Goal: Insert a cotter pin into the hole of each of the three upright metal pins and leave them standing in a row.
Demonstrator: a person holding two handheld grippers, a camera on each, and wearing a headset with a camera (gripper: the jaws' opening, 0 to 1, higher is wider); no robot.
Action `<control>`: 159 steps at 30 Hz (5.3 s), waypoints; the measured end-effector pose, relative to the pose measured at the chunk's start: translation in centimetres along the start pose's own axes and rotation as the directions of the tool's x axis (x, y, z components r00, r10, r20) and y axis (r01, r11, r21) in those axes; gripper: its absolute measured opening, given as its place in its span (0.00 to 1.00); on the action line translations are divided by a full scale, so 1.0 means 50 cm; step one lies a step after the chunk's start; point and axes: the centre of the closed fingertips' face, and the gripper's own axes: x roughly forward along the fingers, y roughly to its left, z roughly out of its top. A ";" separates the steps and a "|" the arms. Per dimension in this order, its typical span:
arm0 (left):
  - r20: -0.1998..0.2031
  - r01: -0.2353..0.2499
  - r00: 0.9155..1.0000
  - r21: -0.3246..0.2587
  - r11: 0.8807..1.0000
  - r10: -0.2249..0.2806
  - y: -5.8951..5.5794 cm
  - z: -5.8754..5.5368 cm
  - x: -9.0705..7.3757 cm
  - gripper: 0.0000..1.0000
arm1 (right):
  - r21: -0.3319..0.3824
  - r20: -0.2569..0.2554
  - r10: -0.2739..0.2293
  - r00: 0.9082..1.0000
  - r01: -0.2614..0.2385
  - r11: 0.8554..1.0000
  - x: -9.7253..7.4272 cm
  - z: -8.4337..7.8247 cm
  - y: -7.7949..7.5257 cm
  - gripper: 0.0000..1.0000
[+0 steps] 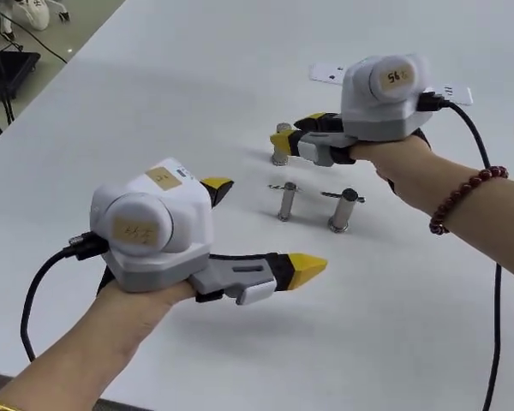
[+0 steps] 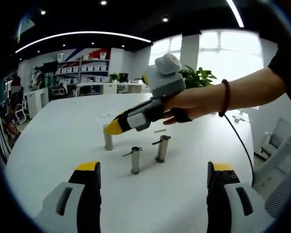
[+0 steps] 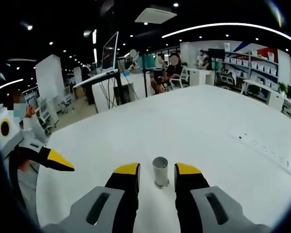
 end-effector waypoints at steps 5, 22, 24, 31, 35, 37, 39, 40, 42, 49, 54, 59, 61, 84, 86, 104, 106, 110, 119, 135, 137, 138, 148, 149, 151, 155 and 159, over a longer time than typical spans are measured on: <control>0.005 -0.006 1.000 -0.005 1.000 0.006 0.002 0.003 -0.002 0.89 | 0.005 -0.011 0.007 1.000 -0.007 1.000 0.020 -0.003 0.002 0.16; 0.000 0.011 1.000 -0.010 1.000 -0.011 -0.008 0.003 0.000 0.85 | 0.000 -0.026 -0.005 1.000 0.005 1.000 0.033 -0.012 -0.001 0.09; 0.001 0.010 1.000 -0.011 1.000 -0.010 -0.007 0.003 0.000 0.85 | -0.019 -0.031 -0.003 1.000 0.002 1.000 0.030 -0.012 0.002 0.09; 0.001 0.004 1.000 -0.017 1.000 -0.004 -0.005 0.004 -0.001 0.84 | -0.035 -0.030 -0.016 0.999 0.015 0.999 0.016 -0.014 0.005 0.08; 0.001 0.006 1.000 -0.017 1.000 -0.006 -0.006 0.005 0.001 0.84 | -0.049 -0.040 -0.022 0.999 0.020 0.999 0.010 -0.017 -0.002 0.07; -0.001 0.006 1.000 -0.017 1.000 -0.006 -0.006 0.004 0.001 0.84 | -0.053 -0.045 -0.025 0.999 0.022 0.998 0.003 -0.019 -0.004 0.07; -0.001 0.007 1.000 -0.019 1.000 -0.007 -0.007 0.004 0.001 0.84 | -0.030 -0.037 -0.030 0.999 0.029 0.999 -0.003 -0.017 -0.009 0.07; -0.001 0.007 1.000 -0.018 1.000 -0.007 -0.007 0.004 0.002 0.84 | -0.017 -0.031 -0.033 0.999 0.033 0.999 -0.009 -0.016 -0.013 0.07; -0.001 0.008 1.000 -0.017 1.000 -0.008 -0.008 0.004 0.002 0.84 | -0.018 -0.033 -0.043 0.999 0.043 0.999 -0.022 -0.018 -0.016 0.07; 0.002 0.002 1.000 -0.001 1.000 -0.002 -0.002 0.008 0.001 0.84 | -0.016 -0.054 -0.081 0.995 0.081 0.997 -0.062 -0.039 -0.044 0.07; 0.012 -0.017 1.000 -0.005 1.000 0.017 0.012 0.014 -0.004 0.84 | -0.006 -0.067 -0.121 0.990 0.121 0.993 -0.098 -0.060 -0.070 0.07; 0.018 -0.028 0.999 -0.009 1.000 0.028 0.020 0.018 -0.006 0.84 | 0.006 -0.079 -0.159 0.984 0.160 0.987 -0.134 -0.079 -0.085 0.07; 0.020 -0.027 0.999 -0.007 1.000 0.028 0.019 0.019 -0.006 0.84 | 0.008 -0.082 -0.171 0.982 0.172 0.985 -0.147 -0.085 -0.087 0.07; 0.008 0.001 1.000 0.012 1.000 -0.001 0.006 0.023 -0.011 0.84 | 0.064 -0.109 -0.296 0.949 0.303 0.951 -0.272 -0.145 -0.078 0.07; 0.010 0.002 1.000 0.012 1.000 -0.002 0.005 0.024 -0.011 0.84 | 0.071 -0.106 -0.305 0.946 0.313 0.947 -0.280 -0.149 -0.070 0.07; 0.022 0.020 1.000 0.018 1.000 -0.021 -0.006 0.031 -0.017 0.83 | 0.151 -0.120 -0.409 0.905 0.424 0.893 -0.330 -0.179 0.009 0.07; 0.021 0.020 1.000 0.024 1.000 -0.020 -0.006 0.031 -0.019 0.83 | 0.154 -0.117 -0.417 0.901 0.431 0.889 -0.332 -0.181 0.020 0.07; 0.024 0.022 0.999 0.024 0.999 -0.022 -0.007 0.032 -0.020 0.83 | 0.177 -0.123 -0.413 0.903 0.429 0.886 -0.329 -0.188 0.036 0.07; 0.020 0.020 1.000 0.024 1.000 -0.021 -0.005 0.030 -0.024 0.83 | 0.192 -0.116 -0.429 0.896 0.444 0.875 -0.317 -0.191 0.072 0.07; 0.017 0.026 0.999 0.029 0.999 -0.027 -0.008 0.030 -0.025 0.82 | 0.238 -0.142 -0.467 0.873 0.488 0.840 -0.297 -0.211 0.109 0.07; 0.016 0.025 1.000 0.029 0.999 -0.025 -0.007 0.029 -0.025 0.82 | 0.242 -0.136 -0.471 0.872 0.490 0.838 -0.297 -0.211 0.111 0.07; 0.016 0.024 1.000 0.029 0.999 -0.024 -0.006 0.030 -0.025 0.82 | 0.239 -0.136 -0.472 0.871 0.491 0.838 -0.297 -0.212 0.112 0.07; 0.016 0.011 1.000 0.030 0.999 -0.012 -0.002 0.031 -0.025 0.85 | 0.210 -0.133 -0.487 0.863 0.505 0.837 -0.301 -0.216 0.117 0.08; 0.016 0.011 1.000 0.029 1.000 -0.012 -0.002 0.031 -0.025 0.85 | 0.205 -0.130 -0.490 0.862 0.507 0.837 -0.302 -0.216 0.118 0.08; 0.015 0.011 1.000 0.027 1.000 -0.011 -0.002 0.030 -0.025 0.85 | 0.208 -0.125 -0.495 0.860 0.510 0.835 -0.303 -0.215 0.117 0.08; 0.008 0.012 1.000 0.029 1.000 -0.013 -0.003 0.028 -0.024 0.85 | 0.235 -0.122 -0.507 0.854 0.521 0.821 -0.303 -0.215 0.116 0.08; 0.009 0.015 1.000 0.029 0.999 -0.015 -0.005 0.028 -0.024 0.85 | 0.255 -0.109 -0.514 0.851 0.524 0.813 -0.306 -0.215 0.118 0.09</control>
